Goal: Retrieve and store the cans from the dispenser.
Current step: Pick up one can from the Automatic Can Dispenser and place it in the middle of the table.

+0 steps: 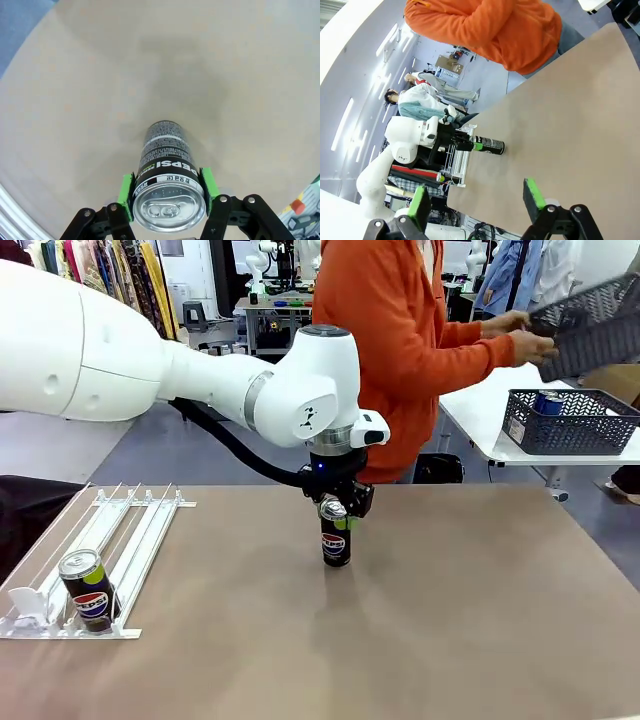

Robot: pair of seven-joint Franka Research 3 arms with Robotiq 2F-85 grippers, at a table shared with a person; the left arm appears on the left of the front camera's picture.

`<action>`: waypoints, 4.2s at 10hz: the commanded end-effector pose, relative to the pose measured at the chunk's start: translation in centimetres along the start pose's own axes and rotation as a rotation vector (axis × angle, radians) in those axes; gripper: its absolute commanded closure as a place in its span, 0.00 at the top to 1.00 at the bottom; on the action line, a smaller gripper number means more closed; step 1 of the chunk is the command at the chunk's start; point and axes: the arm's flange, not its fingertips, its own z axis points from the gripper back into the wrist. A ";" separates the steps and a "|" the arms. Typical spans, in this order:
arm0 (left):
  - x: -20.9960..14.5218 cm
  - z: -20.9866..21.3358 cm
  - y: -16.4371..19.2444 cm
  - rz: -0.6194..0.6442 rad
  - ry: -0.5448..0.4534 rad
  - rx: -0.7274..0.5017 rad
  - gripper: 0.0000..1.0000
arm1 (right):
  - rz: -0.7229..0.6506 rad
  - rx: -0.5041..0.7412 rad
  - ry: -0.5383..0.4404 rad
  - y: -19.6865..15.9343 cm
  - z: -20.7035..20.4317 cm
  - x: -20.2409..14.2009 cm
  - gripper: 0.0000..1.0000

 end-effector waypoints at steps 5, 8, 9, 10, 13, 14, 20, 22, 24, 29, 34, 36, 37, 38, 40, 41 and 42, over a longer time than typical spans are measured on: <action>0.2 0.8 0.0 0.007 -0.009 0.042 1.00 | 0.025 0.019 -0.019 0.1 -0.1 0.3 1.00; -2.3 7.2 1.4 0.054 -0.118 -0.024 1.00 | 0.025 0.019 -0.019 0.1 -0.1 0.3 1.00; -5.0 11.3 2.8 0.067 -0.140 -0.064 1.00 | 0.025 0.019 -0.019 0.1 -0.1 0.3 1.00; -7.5 14.0 4.4 0.061 -0.127 -0.139 1.00 | 0.025 0.019 -0.019 0.1 -0.1 0.3 1.00; -19.3 22.2 15.0 0.120 -0.253 -0.419 1.00 | 0.025 0.019 -0.019 0.1 -0.1 0.3 1.00; -22.6 23.5 18.8 0.224 -0.316 -0.454 1.00 | 0.025 0.019 -0.019 0.1 -0.1 0.3 1.00; -42.4 19.4 36.7 0.612 -0.537 -0.889 1.00 | 0.025 0.019 -0.019 0.1 -0.1 0.3 1.00; -42.9 16.9 38.0 0.598 -0.538 -0.944 1.00 | 0.025 0.019 -0.019 0.1 -0.1 0.3 1.00; -44.6 18.8 37.7 0.636 -0.526 -0.879 1.00 | 0.025 0.019 -0.019 0.1 -0.1 0.3 1.00; -44.6 18.8 37.7 0.636 -0.526 -0.879 1.00 | 0.025 0.019 -0.019 0.1 -0.1 0.3 1.00; -43.2 19.7 35.1 0.585 -0.290 -0.591 1.00 | 0.025 0.019 -0.019 0.1 -0.1 0.3 1.00; -40.2 19.3 29.4 0.536 -0.069 -0.231 1.00 | 0.025 0.019 -0.019 0.1 -0.1 0.3 1.00; -38.5 18.8 27.3 0.507 -0.034 -0.130 1.00 | 0.025 0.019 -0.019 0.1 -0.1 0.3 1.00; -37.0 18.2 25.8 0.508 0.016 -0.058 1.00 | 0.025 0.019 -0.019 0.1 -0.1 0.3 1.00; -34.5 17.6 24.3 0.610 0.041 0.082 1.00 | 0.025 0.019 -0.019 0.1 -0.1 0.3 1.00; -33.5 17.7 24.3 0.675 -0.016 0.092 1.00 | 0.025 0.019 -0.019 0.1 -0.1 0.3 1.00; -35.0 18.1 23.5 0.525 0.024 0.021 1.00 | 0.025 0.019 -0.019 0.1 -0.1 0.3 1.00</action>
